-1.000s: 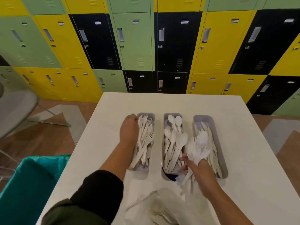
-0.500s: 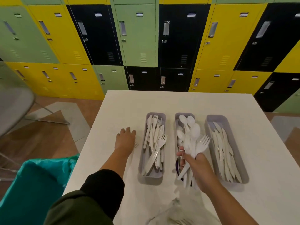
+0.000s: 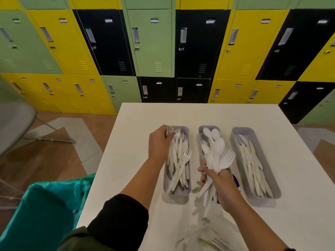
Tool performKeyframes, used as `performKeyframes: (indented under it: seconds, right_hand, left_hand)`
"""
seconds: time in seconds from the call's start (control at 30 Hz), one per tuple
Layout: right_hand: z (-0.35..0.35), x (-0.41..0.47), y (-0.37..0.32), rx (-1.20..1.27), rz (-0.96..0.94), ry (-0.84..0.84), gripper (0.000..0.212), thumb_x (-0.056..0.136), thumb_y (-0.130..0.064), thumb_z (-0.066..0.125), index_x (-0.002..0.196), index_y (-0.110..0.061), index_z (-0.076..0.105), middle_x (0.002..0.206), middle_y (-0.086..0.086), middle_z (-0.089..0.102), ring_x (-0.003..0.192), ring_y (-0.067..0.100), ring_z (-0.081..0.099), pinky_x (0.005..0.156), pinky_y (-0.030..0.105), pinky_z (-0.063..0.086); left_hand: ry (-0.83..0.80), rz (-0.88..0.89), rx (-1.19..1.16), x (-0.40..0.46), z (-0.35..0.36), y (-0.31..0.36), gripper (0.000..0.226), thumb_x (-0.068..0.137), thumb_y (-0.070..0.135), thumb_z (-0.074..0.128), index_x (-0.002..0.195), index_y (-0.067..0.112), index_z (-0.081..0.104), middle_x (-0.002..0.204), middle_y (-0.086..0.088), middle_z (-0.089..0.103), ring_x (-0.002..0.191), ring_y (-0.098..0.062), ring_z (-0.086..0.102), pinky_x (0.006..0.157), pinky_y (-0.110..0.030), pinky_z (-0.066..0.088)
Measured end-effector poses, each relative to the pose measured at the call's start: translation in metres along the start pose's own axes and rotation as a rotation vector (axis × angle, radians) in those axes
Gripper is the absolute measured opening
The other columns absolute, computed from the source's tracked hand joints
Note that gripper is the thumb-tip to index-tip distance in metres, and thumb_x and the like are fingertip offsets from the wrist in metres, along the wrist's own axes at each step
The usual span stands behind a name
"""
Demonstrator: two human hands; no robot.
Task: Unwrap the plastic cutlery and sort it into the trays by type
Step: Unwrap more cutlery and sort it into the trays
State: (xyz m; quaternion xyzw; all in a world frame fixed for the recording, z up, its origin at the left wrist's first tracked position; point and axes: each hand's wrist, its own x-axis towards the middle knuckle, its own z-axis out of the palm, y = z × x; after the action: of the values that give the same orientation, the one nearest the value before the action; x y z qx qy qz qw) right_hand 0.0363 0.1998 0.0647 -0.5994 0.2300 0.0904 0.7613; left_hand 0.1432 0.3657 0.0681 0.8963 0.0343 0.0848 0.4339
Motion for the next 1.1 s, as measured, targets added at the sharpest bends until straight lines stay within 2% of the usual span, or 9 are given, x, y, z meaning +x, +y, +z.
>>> performKeyframes:
  seconds: [0.07,0.17,0.27,0.37,0.47,0.53,0.7,0.9,1.1]
  right_hand:
    - [-0.002,-0.003,0.0,0.008,-0.009,0.013,0.023,0.092,0.003,0.046,0.103,-0.011,0.061,0.085,0.008,0.067,0.06,0.017,0.052,0.059,0.03,0.051]
    - [-0.007,-0.009,0.003,0.042,-0.005,0.008,0.024,0.093,0.002,0.044,0.106,-0.008,0.061,0.088,0.01,0.069,0.066,0.019,0.057,0.067,0.036,0.051]
    - [-0.012,-0.013,0.004,0.076,-0.005,-0.031,0.024,0.094,0.002,0.042,0.111,-0.002,0.059,0.092,0.014,0.068,0.071,0.022,0.061,0.068,0.036,0.049]
    - [-0.009,-0.022,0.002,0.063,-0.036,-0.056,0.024,0.094,0.001,0.043,0.108,-0.007,0.061,0.094,0.013,0.07,0.075,0.023,0.065,0.07,0.035,0.051]
    - [-0.003,-0.031,0.002,-0.037,-0.067,-0.041,0.023,0.094,-0.002,0.046,0.1,-0.017,0.063,0.086,0.005,0.073,0.079,0.023,0.068,0.077,0.042,0.053]
    - [0.001,-0.036,0.004,-0.151,-0.057,-0.034,0.019,0.094,-0.005,0.046,0.101,-0.012,0.062,0.08,0.007,0.07,0.074,0.024,0.066,0.072,0.044,0.053]
    - [0.004,-0.054,0.0,-0.088,-0.018,-0.046,0.014,0.092,-0.003,0.049,0.089,-0.013,0.058,0.063,0.003,0.051,0.052,0.012,0.042,0.05,0.024,0.04]
    - [-0.015,-0.074,-0.003,0.052,0.026,-0.092,0.02,0.096,-0.027,0.05,0.104,-0.013,0.063,0.074,0.005,0.061,0.058,0.015,0.056,0.056,0.026,0.046]
    - [-0.037,-0.077,-0.011,0.075,-0.049,-0.149,0.016,0.095,-0.018,0.051,0.106,-0.012,0.061,0.086,0.011,0.063,0.066,0.017,0.062,0.054,0.025,0.045]
  left_hand:
    - [-0.137,-0.005,0.096,-0.006,0.006,-0.006,0.015,0.091,0.021,0.058,0.08,0.011,0.056,0.066,0.005,0.051,0.07,-0.019,0.052,0.056,-0.01,0.036]
    - [-0.167,0.017,0.215,-0.022,0.014,-0.011,0.03,0.09,0.026,0.06,0.116,0.011,0.059,0.107,-0.008,0.058,0.102,-0.026,0.052,0.086,-0.023,0.042]
    - [-0.074,0.096,0.024,-0.041,0.015,0.012,0.028,0.094,0.027,0.053,0.117,0.013,0.058,0.11,-0.004,0.057,0.099,-0.018,0.053,0.082,-0.023,0.04]
    - [-0.416,0.04,-0.181,-0.056,0.017,0.043,0.035,0.094,0.035,0.051,0.122,0.015,0.053,0.103,0.002,0.059,0.089,-0.012,0.057,0.068,-0.015,0.043]
    - [-0.68,-0.139,-0.412,-0.073,0.021,0.063,0.053,0.088,0.039,0.059,0.134,0.022,0.04,0.115,0.001,0.054,0.105,-0.018,0.058,0.083,-0.025,0.054]
    - [-0.664,-0.132,-0.436,-0.082,0.024,0.07,0.055,0.086,0.037,0.064,0.133,0.022,0.041,0.122,-0.001,0.056,0.11,-0.019,0.056,0.092,-0.033,0.05]
    - [-0.551,-0.088,-0.397,-0.092,0.026,0.079,0.026,0.097,0.025,0.045,0.118,0.011,0.051,0.113,-0.009,0.061,0.101,-0.023,0.057,0.083,-0.033,0.046]
    - [-0.664,-0.149,-0.655,-0.093,0.019,0.083,0.021,0.094,0.02,0.054,0.09,0.002,0.065,0.068,-0.001,0.068,0.048,-0.007,0.06,0.041,-0.016,0.042]
    - [-0.599,-0.252,-0.731,-0.093,0.035,0.089,0.023,0.094,0.017,0.054,0.097,-0.002,0.067,0.098,-0.009,0.068,0.083,-0.015,0.064,0.07,-0.022,0.054]
